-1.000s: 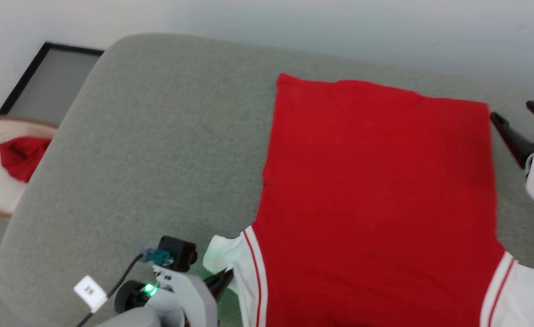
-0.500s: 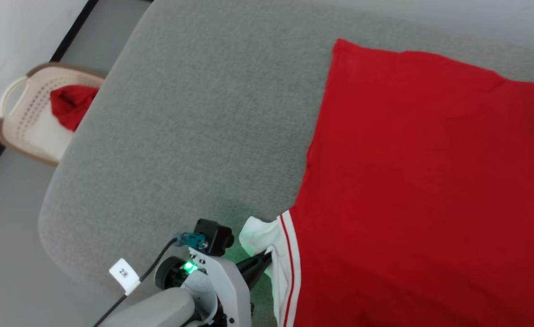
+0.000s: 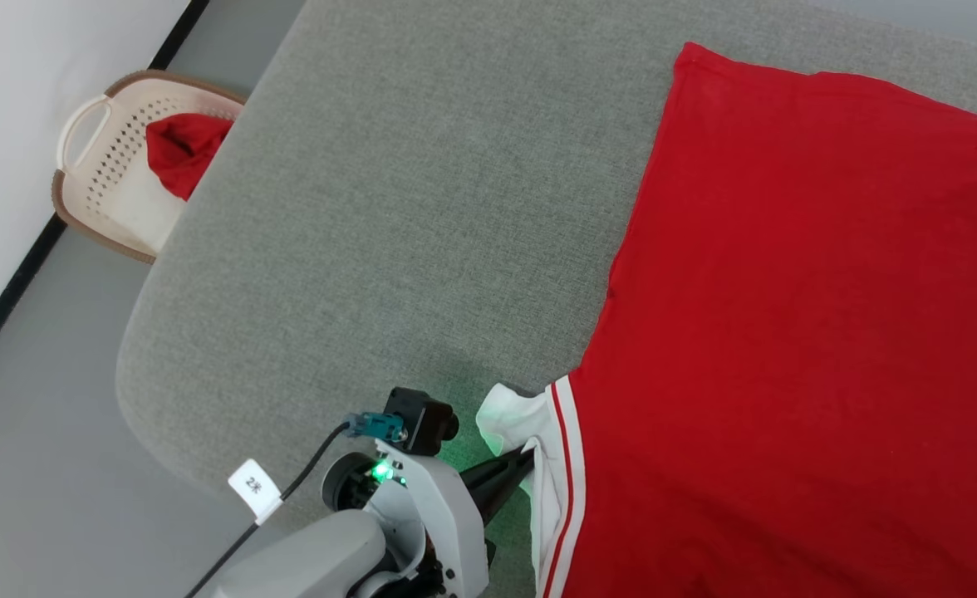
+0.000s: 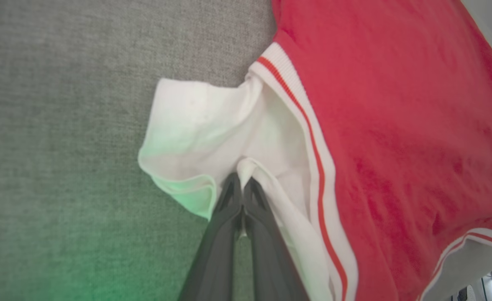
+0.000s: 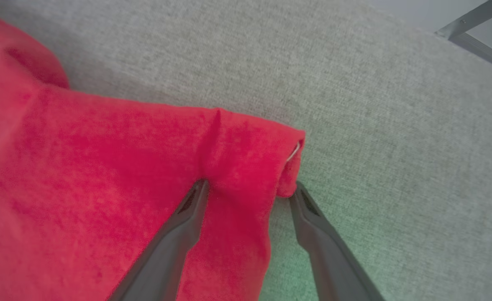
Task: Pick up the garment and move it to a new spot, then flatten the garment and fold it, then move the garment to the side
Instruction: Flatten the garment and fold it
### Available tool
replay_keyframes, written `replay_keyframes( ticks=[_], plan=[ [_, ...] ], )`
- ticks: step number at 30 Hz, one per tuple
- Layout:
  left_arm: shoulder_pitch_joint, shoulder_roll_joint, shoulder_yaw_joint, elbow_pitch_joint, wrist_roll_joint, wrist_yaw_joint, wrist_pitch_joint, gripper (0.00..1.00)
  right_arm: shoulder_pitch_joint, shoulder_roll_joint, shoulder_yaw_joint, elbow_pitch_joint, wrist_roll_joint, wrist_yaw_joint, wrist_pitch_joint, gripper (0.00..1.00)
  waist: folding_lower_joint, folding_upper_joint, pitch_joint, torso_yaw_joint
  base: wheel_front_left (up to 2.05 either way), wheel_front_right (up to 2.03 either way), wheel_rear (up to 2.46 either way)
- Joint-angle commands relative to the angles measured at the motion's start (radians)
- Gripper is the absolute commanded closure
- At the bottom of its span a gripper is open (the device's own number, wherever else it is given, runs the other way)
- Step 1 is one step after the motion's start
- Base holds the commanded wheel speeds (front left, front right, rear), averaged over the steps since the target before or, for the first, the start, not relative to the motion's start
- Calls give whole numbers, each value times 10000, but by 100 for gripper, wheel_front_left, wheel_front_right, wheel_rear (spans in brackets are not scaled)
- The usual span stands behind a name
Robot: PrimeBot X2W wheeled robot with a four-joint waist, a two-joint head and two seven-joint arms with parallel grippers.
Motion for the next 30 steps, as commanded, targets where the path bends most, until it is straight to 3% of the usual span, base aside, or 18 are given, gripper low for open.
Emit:
replay_keyframes(
  ticks=[1, 9, 15, 23, 30],
  plan=[
    [157, -8, -128, 438, -12, 95, 98, 100, 381, 255, 65, 498, -218, -9, 109, 100, 0, 0, 26, 21, 0, 0, 0],
    [222, -71, -68, 900, -123, -31, 38, 100, -150, 398, -136, 732, -418, -10, -380, 100, 0, 0, -128, -201, 0, 0, 0],
    [332, 94, 8, 1095, -217, -19, -62, 100, -246, 636, 16, 179, -42, -10, -436, 100, 0, 0, -447, -625, 0, 0, 0],
    [588, 502, 76, 1057, -317, 139, -110, 100, 515, 391, 492, -1606, 1061, -10, -548, 100, 0, 0, -1044, -1318, 0, 0, 0],
    [1036, 1105, 130, 599, -489, 418, -59, 100, 2440, -487, 641, -4346, 2582, -9, -477, 100, 0, 0, -1699, -2170, 0, 0, 0]
  ],
)
